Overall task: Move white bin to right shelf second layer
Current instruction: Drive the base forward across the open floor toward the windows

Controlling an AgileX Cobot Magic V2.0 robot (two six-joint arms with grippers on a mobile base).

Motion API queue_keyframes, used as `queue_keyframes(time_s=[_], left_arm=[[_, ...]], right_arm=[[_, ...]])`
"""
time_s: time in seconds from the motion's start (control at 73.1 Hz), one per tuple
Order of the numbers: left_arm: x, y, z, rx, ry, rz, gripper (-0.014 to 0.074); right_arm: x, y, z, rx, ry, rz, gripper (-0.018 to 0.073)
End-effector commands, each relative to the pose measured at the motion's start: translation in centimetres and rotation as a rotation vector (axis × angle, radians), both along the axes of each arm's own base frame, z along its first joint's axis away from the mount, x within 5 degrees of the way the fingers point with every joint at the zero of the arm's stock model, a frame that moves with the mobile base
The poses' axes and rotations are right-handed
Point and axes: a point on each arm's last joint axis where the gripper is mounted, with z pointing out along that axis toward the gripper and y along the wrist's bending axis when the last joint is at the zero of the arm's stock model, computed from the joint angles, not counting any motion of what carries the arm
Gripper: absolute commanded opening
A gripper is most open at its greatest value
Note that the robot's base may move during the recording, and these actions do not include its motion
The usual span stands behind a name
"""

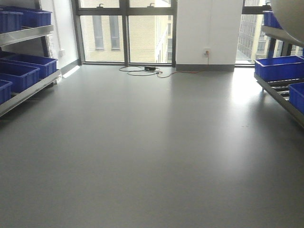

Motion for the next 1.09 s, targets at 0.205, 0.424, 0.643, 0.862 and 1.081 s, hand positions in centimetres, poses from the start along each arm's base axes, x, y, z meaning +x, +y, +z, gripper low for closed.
queue_keyframes(time_s=[0.205, 0.424, 0.643, 0.862, 1.081], left_arm=[[0.07, -0.04, -0.39, -0.009, -0.062, -0.006, 0.0085], [0.07, -0.04, -0.39, -0.009, -0.062, -0.006, 0.0085], [0.07, -0.04, -0.39, -0.009, -0.062, -0.006, 0.0085], [0.07, -0.04, -0.39, -0.009, -0.062, -0.006, 0.0085], [0.07, -0.04, -0.39, -0.009, -0.062, -0.006, 0.0085]], right_arm=[[0.03, -0.03, 1.97, 0.011, -0.131, 0.001, 0.0055], [0.03, -0.03, 1.97, 0.011, -0.131, 0.001, 0.0055], [0.03, -0.03, 1.97, 0.011, -0.131, 0.001, 0.0055], [0.03, -0.03, 1.97, 0.011, -0.131, 0.001, 0.0055], [0.03, -0.03, 1.97, 0.011, -0.131, 0.001, 0.0055]])
